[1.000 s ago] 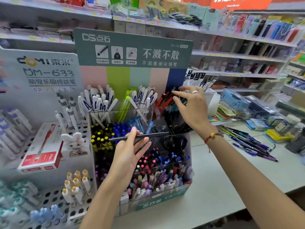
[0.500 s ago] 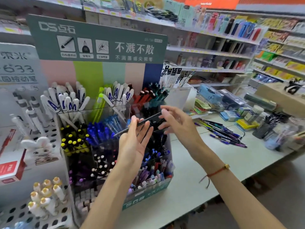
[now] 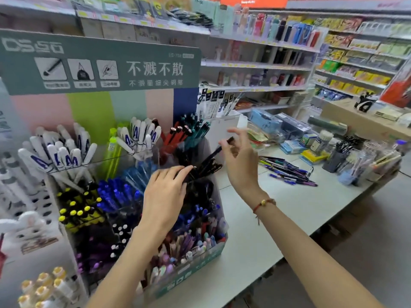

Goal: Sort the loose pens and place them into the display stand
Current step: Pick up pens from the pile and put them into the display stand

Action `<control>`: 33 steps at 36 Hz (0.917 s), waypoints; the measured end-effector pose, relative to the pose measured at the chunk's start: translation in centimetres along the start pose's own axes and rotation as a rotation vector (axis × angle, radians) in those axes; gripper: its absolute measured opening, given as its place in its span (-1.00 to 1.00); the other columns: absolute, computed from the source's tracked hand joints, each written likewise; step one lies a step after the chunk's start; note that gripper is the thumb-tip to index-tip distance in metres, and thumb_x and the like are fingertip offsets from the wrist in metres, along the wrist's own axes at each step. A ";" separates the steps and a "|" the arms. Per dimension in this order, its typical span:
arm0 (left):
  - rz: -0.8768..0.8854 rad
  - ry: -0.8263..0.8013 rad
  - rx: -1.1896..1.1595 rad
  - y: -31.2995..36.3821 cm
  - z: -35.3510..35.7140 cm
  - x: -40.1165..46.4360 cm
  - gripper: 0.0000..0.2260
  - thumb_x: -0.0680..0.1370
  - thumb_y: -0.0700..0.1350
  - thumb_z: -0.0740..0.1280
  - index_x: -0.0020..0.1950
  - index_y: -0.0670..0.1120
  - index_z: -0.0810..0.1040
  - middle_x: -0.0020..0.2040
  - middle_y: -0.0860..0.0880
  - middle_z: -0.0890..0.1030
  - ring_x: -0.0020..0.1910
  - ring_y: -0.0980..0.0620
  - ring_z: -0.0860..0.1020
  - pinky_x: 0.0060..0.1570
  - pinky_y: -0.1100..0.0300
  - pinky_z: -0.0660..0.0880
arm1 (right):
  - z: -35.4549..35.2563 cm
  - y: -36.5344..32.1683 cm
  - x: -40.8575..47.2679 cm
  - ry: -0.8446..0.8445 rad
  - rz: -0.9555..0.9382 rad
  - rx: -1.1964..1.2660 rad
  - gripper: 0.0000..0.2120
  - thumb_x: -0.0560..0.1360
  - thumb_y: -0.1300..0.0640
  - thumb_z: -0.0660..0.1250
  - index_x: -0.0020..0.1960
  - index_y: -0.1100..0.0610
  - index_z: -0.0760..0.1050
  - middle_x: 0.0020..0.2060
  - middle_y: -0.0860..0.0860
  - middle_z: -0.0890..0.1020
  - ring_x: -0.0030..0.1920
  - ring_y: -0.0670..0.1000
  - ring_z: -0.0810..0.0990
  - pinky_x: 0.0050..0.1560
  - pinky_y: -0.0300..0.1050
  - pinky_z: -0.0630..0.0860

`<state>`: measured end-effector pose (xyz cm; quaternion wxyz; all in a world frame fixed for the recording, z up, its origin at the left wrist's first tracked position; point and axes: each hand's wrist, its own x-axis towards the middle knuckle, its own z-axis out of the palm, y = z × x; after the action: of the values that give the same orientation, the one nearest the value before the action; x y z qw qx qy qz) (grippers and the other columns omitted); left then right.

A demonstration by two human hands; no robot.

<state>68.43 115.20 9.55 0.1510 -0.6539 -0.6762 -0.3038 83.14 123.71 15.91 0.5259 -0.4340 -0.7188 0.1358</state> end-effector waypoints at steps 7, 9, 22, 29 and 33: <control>0.030 -0.007 0.033 -0.6 0.2 -0.3 -0.53 0.46 -0.17 0.44 0.35 -0.01 0.48 0.06 0.00 0.61 0.06 -0.05 0.56 0.19 0.06 0.44 | 3.6 3.2 -3.0 -0.236 -0.257 -0.418 -0.74 0.59 0.10 0.26 0.24 0.17 0.49 0.02 0.12 0.61 0.04 0.14 0.56 -0.05 0.07 0.57; 0.039 -0.027 0.046 -0.8 0.3 -0.4 -0.50 0.46 -0.17 0.43 0.39 -0.01 0.45 0.07 0.01 0.60 0.09 -0.05 0.54 0.23 0.06 0.41 | 3.9 3.8 -3.8 -0.322 -0.238 -0.430 -0.60 0.60 0.13 0.23 0.41 0.18 0.35 0.26 0.11 0.50 0.24 0.13 0.44 0.17 0.07 0.50; -0.008 0.105 -0.121 2.9 -0.3 0.9 -0.61 0.49 -0.19 0.38 0.33 -0.12 0.49 0.26 -0.03 0.52 0.31 -0.02 0.40 0.40 -0.01 0.28 | -3.0 6.5 -2.6 -0.420 -0.114 -0.113 -0.64 0.57 0.16 0.27 0.35 -0.01 0.40 0.27 -0.14 0.41 0.14 -0.15 0.46 0.05 -0.22 0.46; 0.063 0.021 -0.189 9.9 5.0 5.7 -0.75 0.45 -0.10 0.32 0.11 -0.07 0.58 0.00 0.00 0.63 0.02 -0.06 0.56 0.06 0.16 0.33 | -9.5 17.5 0.5 -0.871 0.238 -0.590 -0.80 0.59 0.02 0.20 0.14 -0.09 0.55 0.00 -0.10 0.61 -0.04 -0.04 0.57 -0.09 -0.14 0.45; 0.011 -0.122 -0.260 15.5 11.6 8.8 -0.79 0.46 -0.14 0.35 0.09 -0.06 0.60 0.00 0.00 0.64 0.04 -0.08 0.56 0.06 0.11 0.35 | -12.1 26.9 2.9 -0.963 0.396 -0.663 -0.78 0.60 0.04 0.19 0.19 -0.04 0.53 0.07 -0.04 0.60 0.06 0.01 0.53 -0.09 -0.14 0.36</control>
<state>84.99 128.61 9.17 0.0251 -0.6889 -0.6355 -0.3478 106.41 138.54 5.15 -0.0559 -0.5897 -0.7851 0.1808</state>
